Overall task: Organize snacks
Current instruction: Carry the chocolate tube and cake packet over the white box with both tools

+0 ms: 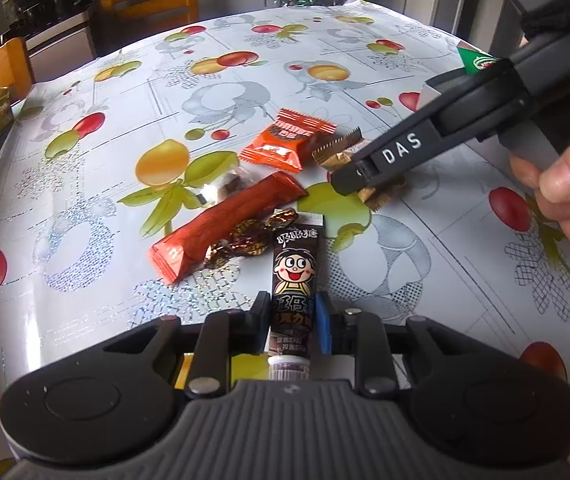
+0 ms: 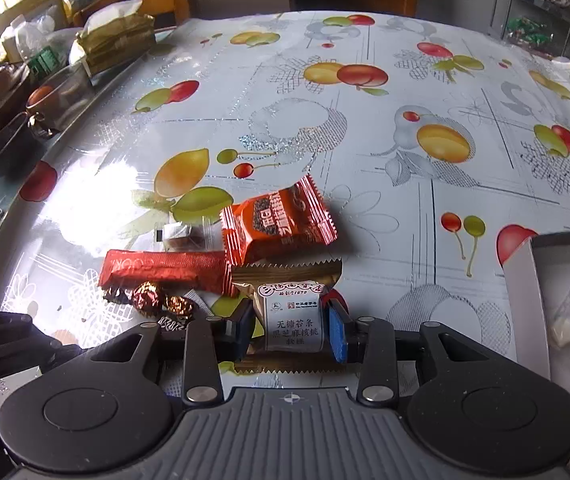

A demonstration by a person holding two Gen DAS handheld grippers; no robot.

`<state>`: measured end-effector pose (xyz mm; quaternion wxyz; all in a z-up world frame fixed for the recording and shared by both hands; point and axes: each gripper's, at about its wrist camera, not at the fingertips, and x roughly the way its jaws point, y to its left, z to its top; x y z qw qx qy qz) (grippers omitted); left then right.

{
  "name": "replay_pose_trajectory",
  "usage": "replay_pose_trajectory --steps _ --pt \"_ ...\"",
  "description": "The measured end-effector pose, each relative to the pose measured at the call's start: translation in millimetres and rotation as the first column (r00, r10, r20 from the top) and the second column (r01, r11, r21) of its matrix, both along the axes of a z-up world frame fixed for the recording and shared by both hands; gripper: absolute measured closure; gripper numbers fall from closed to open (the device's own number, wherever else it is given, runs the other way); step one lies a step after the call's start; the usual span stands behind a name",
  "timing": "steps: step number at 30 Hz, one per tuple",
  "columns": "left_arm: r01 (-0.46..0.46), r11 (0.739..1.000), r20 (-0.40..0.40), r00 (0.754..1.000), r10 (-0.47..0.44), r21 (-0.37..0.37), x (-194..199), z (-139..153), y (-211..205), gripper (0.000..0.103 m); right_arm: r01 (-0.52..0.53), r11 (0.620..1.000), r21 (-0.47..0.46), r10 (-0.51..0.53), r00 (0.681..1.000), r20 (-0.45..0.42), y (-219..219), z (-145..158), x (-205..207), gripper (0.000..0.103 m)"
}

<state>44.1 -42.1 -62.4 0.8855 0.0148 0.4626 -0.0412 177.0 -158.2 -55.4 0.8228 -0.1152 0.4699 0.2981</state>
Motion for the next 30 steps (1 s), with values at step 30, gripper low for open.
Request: replay_pose_trajectory --steps 30 --pt "0.001 0.999 -0.019 1.000 -0.002 -0.052 7.4 1.9 -4.7 0.083 0.136 0.987 0.092 -0.140 0.989 0.044 -59.8 47.6 -40.8 0.064"
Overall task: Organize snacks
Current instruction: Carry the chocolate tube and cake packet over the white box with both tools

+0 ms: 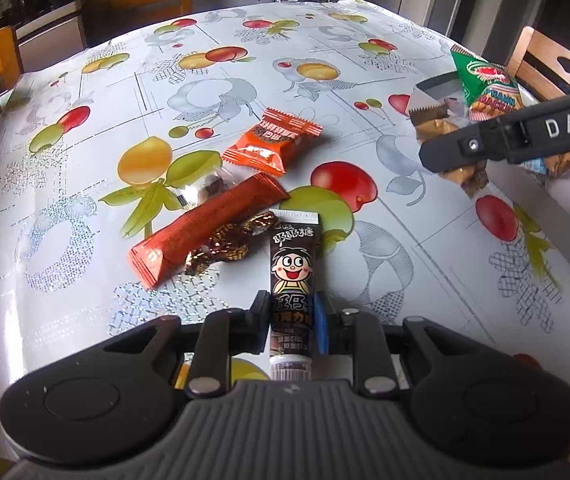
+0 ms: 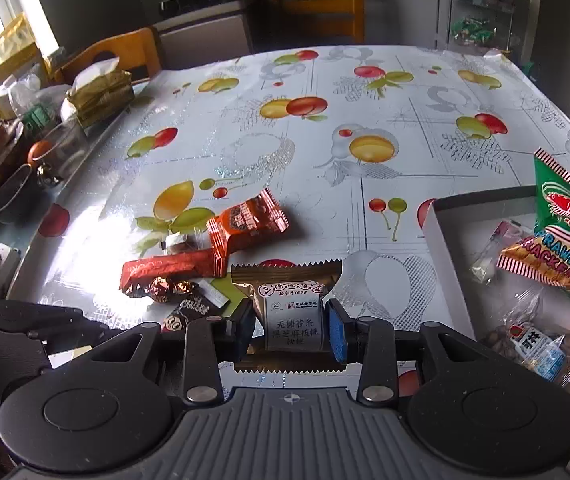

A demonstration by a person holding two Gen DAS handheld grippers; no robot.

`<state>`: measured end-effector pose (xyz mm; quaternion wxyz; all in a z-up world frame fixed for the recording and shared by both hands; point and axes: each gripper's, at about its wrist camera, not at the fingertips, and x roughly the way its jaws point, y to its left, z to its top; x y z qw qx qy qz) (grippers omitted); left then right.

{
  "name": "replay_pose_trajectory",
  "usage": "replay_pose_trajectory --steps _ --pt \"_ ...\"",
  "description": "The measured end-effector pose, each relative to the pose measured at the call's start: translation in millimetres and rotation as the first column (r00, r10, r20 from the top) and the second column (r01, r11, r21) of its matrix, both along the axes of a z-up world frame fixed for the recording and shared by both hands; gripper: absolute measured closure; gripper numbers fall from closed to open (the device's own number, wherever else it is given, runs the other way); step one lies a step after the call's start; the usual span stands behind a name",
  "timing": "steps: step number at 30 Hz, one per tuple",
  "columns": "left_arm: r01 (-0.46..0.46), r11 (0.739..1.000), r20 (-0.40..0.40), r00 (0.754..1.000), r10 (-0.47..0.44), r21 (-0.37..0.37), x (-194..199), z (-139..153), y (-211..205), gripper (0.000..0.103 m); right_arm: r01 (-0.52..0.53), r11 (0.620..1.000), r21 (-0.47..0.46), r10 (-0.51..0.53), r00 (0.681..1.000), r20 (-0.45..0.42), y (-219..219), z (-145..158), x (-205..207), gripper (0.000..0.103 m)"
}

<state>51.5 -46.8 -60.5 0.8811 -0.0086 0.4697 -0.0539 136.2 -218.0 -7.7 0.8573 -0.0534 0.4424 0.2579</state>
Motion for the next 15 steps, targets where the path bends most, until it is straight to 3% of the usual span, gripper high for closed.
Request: replay_pose_trajectory --steps 15 --pt "-0.011 1.000 0.070 0.998 0.010 0.021 16.5 45.3 -50.0 0.083 -0.026 0.998 0.062 0.025 1.000 0.018 -46.0 17.4 16.7 0.065"
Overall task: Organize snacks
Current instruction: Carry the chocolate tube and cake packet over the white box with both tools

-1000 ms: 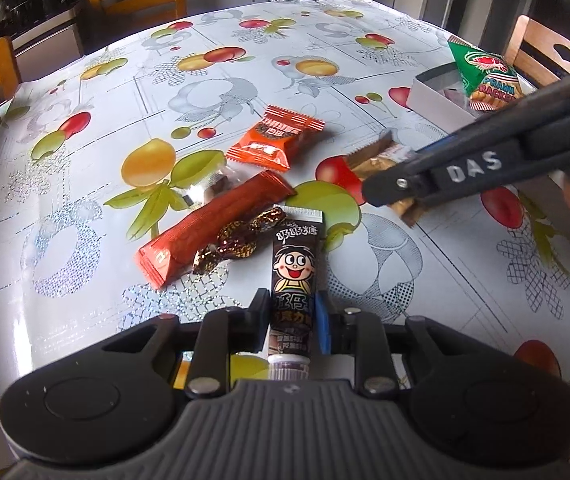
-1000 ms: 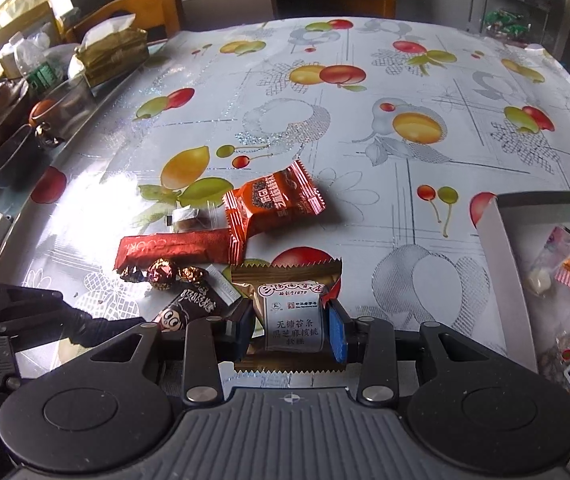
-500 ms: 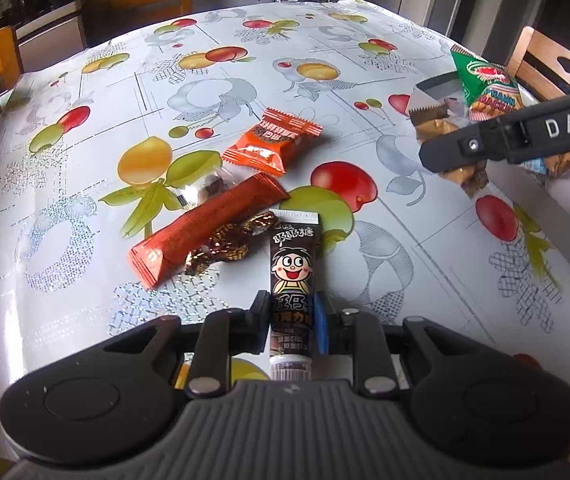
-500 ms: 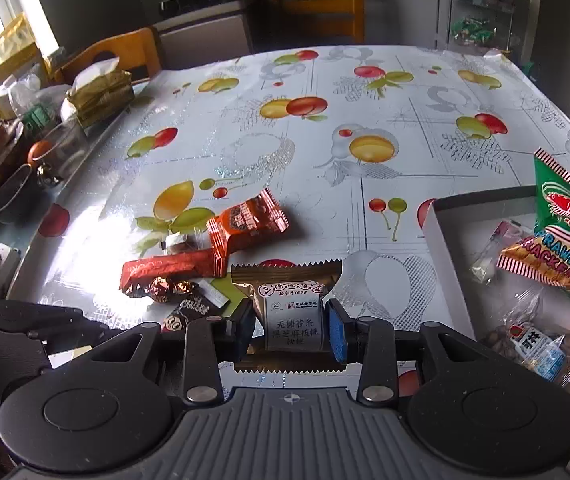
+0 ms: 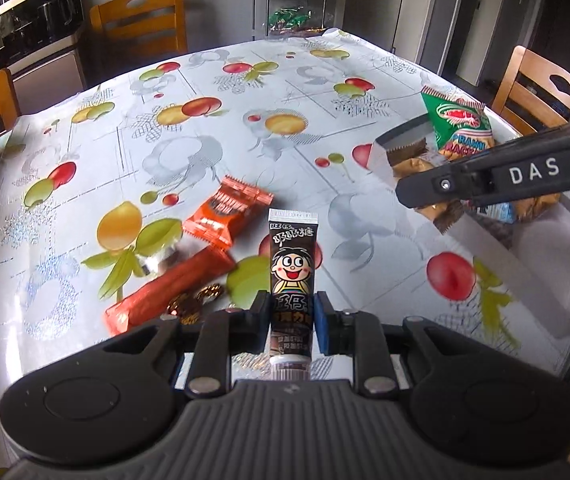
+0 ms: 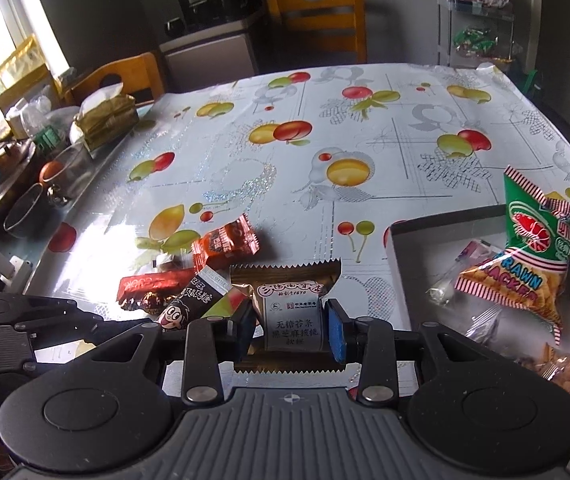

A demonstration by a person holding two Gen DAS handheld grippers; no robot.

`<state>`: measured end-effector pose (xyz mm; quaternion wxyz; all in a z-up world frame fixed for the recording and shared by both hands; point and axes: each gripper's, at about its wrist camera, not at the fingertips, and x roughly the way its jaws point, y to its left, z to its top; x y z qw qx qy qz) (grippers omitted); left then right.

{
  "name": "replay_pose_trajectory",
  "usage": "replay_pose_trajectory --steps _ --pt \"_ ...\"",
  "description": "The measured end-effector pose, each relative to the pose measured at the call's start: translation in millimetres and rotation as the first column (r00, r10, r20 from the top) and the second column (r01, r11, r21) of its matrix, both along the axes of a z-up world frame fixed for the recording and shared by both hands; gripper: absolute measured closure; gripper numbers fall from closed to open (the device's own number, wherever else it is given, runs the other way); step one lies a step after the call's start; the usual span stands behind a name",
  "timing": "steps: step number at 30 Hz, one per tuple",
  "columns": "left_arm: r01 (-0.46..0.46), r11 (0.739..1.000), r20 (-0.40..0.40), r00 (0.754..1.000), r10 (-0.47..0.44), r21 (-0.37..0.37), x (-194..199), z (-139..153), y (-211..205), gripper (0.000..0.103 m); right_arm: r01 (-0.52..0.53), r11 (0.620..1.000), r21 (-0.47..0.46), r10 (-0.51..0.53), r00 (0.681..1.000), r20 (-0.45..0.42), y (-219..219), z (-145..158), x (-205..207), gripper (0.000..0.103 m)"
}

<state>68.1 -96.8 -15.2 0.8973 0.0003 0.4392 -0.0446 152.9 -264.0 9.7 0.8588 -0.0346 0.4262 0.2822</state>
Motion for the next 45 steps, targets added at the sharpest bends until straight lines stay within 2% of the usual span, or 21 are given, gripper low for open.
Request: replay_pose_trajectory --steps 13,25,37,45 --pt "0.022 0.999 0.029 0.999 -0.023 0.039 11.3 23.1 -37.8 0.083 -0.002 0.998 0.058 0.001 1.000 0.015 -37.8 9.8 10.0 0.065" --pt "0.100 0.994 0.066 0.993 -0.102 0.035 40.1 42.4 -89.7 0.083 0.088 0.994 0.061 -0.091 0.995 0.049 -99.0 14.4 13.2 0.065" --pt "0.175 0.984 0.076 0.981 -0.177 0.027 67.5 42.7 -142.4 0.083 0.171 0.983 0.066 -0.175 0.983 0.052 -152.3 12.2 21.0 0.065" --pt "0.191 0.981 0.065 0.979 -0.193 0.033 76.9 36.4 -168.0 0.083 0.199 0.977 0.079 -0.203 0.978 0.042 -180.9 6.1 30.6 0.065"
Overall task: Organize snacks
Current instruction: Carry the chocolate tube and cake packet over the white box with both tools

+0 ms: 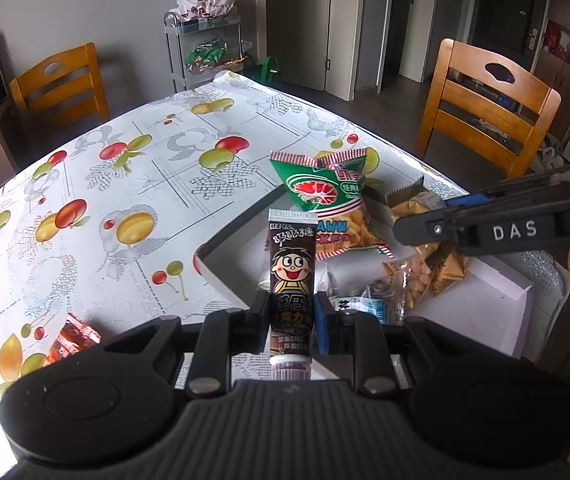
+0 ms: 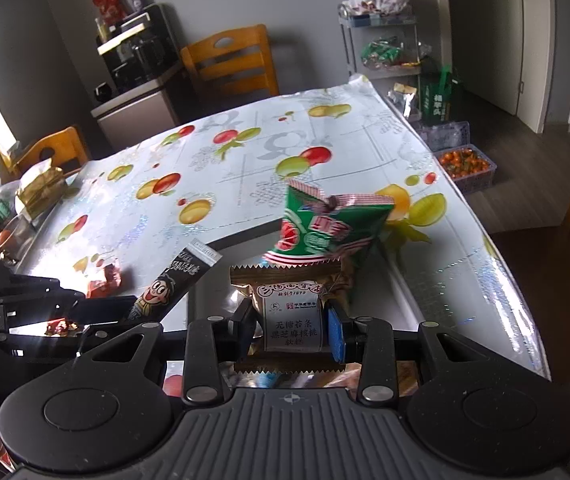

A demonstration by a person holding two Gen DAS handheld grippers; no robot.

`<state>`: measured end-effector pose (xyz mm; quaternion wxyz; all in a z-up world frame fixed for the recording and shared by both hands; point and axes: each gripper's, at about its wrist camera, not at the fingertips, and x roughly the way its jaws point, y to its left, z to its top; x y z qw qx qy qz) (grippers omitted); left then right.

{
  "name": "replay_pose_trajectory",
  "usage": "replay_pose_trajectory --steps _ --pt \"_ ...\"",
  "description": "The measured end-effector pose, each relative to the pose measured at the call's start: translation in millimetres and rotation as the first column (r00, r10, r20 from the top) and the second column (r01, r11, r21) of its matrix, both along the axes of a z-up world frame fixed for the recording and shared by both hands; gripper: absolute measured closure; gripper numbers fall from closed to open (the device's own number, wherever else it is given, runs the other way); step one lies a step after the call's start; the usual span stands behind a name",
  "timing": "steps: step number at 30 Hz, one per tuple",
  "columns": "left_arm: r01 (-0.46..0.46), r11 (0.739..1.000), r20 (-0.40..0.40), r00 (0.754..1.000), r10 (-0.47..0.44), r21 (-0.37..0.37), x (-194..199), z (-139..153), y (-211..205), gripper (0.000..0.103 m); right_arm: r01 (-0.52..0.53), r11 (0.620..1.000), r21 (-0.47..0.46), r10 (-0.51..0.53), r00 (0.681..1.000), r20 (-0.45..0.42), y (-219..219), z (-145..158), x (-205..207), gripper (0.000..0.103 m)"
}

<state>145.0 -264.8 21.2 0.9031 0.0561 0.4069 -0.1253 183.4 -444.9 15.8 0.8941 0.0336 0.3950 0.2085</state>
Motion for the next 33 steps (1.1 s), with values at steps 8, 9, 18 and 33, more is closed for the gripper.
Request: replay_pose_trajectory --steps 8,9,18,33 --pt "0.047 0.998 -0.034 0.998 -0.046 0.032 1.1 -10.0 -23.2 0.083 0.014 1.000 0.014 -0.014 1.000 -0.020 -18.6 -11.8 6.0 0.065" --pt "0.053 0.998 -0.042 0.998 -0.052 0.034 0.8 -11.5 -25.6 0.083 0.015 1.000 0.016 -0.014 1.000 -0.026 -20.1 -14.1 6.1 0.065" --pt "0.059 0.998 -0.083 0.995 -0.056 0.026 -0.5 -24.9 -39.0 0.083 -0.014 1.000 0.003 0.014 0.998 -0.054 -22.9 -25.3 6.1 0.065" --pt "0.075 0.997 -0.134 0.988 -0.071 0.028 9.6 -47.1 -44.0 0.083 -0.083 0.996 -0.027 0.080 0.992 -0.099 -8.5 -40.7 14.6 0.065"
